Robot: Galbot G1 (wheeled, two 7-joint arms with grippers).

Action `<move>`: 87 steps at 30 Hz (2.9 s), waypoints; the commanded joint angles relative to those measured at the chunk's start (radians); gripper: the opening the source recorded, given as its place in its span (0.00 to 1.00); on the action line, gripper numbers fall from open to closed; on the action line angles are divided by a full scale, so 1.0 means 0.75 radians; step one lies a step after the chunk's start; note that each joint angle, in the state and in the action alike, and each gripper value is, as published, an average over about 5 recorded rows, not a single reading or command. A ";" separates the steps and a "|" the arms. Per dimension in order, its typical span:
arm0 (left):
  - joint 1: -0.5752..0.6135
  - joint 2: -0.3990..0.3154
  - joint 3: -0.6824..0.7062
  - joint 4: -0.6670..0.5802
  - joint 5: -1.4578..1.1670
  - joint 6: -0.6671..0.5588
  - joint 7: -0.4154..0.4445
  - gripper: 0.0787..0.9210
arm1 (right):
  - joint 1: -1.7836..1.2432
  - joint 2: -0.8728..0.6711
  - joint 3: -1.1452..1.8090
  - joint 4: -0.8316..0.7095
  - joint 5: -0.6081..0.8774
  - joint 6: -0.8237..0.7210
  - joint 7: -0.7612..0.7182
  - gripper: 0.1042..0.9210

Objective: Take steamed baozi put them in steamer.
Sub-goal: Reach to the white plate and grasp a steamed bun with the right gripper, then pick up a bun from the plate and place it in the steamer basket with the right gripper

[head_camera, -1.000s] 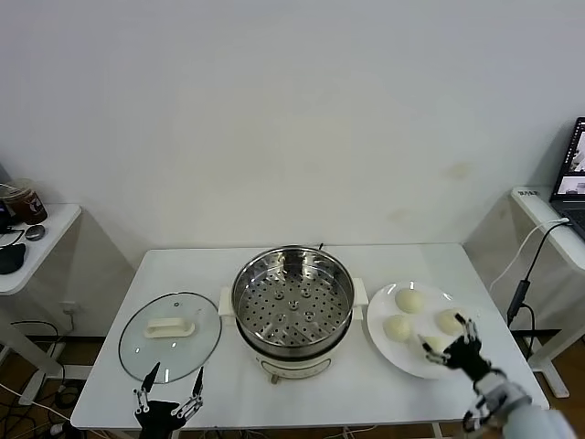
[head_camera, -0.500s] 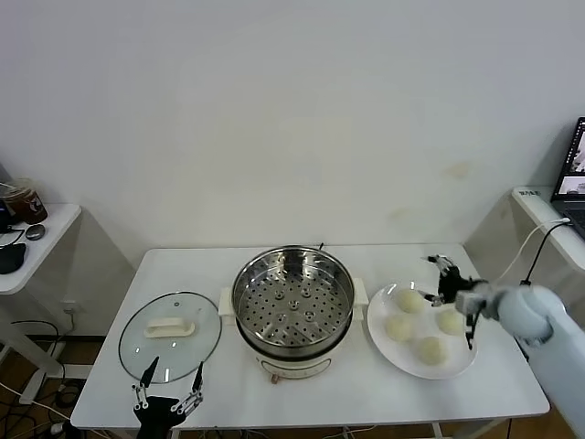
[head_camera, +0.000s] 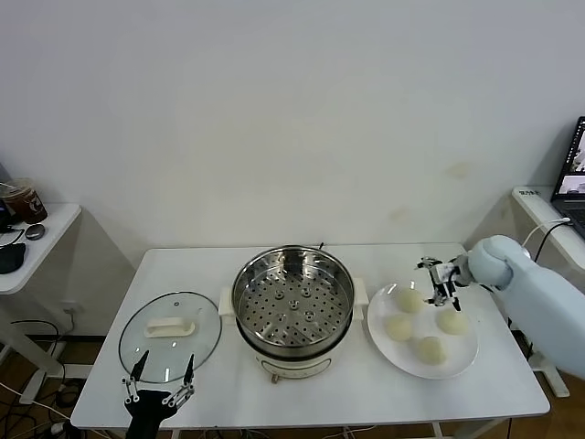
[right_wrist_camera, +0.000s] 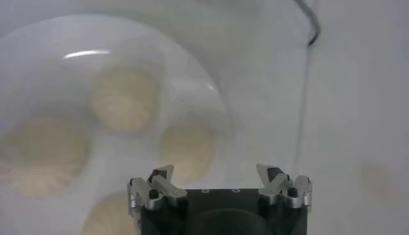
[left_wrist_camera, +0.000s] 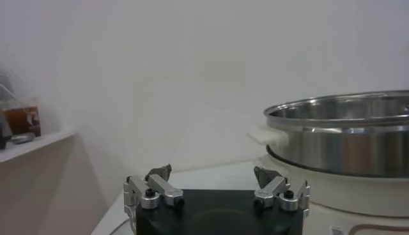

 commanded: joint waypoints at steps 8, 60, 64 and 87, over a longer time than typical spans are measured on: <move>0.007 -0.004 -0.015 0.004 0.005 -0.004 0.001 0.88 | 0.168 0.123 -0.244 -0.222 0.030 -0.081 -0.106 0.88; -0.024 0.028 -0.026 -0.014 -0.019 -0.007 0.006 0.88 | 0.992 0.065 -0.690 0.093 0.617 -0.030 -0.130 0.34; -0.022 0.033 -0.038 -0.017 -0.032 -0.008 0.007 0.88 | 1.168 0.196 -0.845 0.106 0.728 0.107 -0.156 0.34; -0.032 0.005 -0.100 -0.016 -0.043 0.001 0.007 0.88 | 0.987 0.749 -1.117 -0.035 0.300 0.835 -0.070 0.39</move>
